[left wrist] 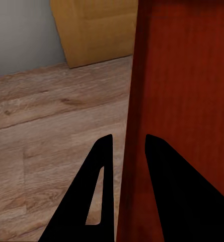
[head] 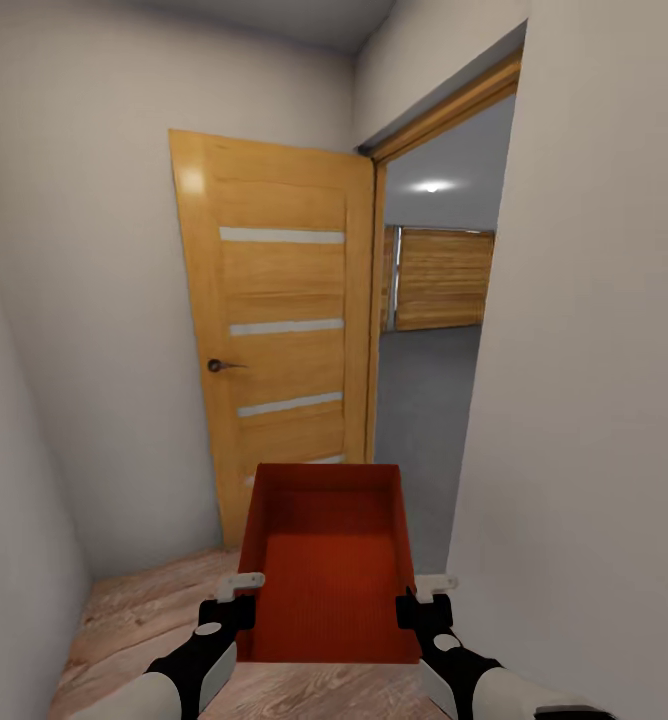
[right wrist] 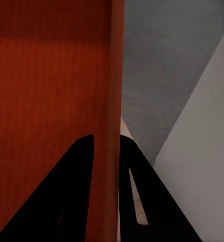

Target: Move the two storage containers from the living room to the garage. In the garage, place one container on the floor and stack the other container on top of it (either order is fine).

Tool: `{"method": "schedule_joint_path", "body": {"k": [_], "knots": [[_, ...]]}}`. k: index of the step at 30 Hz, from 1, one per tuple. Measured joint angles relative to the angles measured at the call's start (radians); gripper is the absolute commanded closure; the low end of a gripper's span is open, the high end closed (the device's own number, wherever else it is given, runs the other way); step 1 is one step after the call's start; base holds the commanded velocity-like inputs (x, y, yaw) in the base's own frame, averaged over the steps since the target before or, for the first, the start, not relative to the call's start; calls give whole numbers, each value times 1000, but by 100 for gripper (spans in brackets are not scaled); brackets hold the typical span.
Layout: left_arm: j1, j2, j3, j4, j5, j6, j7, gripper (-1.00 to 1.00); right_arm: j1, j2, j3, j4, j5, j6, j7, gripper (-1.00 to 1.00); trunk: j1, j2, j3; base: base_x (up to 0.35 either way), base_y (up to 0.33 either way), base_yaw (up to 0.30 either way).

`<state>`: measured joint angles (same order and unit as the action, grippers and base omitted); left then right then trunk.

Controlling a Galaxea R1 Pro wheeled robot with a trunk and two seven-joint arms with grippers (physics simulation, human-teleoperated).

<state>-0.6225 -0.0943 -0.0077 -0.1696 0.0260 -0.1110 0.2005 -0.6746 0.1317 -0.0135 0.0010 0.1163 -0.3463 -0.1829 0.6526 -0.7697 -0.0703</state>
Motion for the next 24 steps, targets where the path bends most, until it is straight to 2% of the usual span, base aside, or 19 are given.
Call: {"method": "schedule_joint_path", "body": {"k": [10, 12, 18, 24], "knots": [[0, 0, 0, 0, 0, 0, 1, 100, 0, 0, 0, 0, 0, 0, 1, 100, 0, 0, 0, 170, 252, -29], [0, 6, -6, -4, -1, -1, -4, 100, 0, 8, 43, 3, -50, -8, -8, 100, 0, 0, 0, 0, 0, 0], [-1, 7, -7, -3, 0, -1, -5, 100, -1, 8, 171, 3, -171, -7, -12, 100, 0, 0, 0, 0, 0, 0], [-1, 6, -5, -2, 1, -1, -6, 100, 0, 6, 212, 2, -204, -3, -10, 100, 0, 0, 0, 0, 0, 0]]}}
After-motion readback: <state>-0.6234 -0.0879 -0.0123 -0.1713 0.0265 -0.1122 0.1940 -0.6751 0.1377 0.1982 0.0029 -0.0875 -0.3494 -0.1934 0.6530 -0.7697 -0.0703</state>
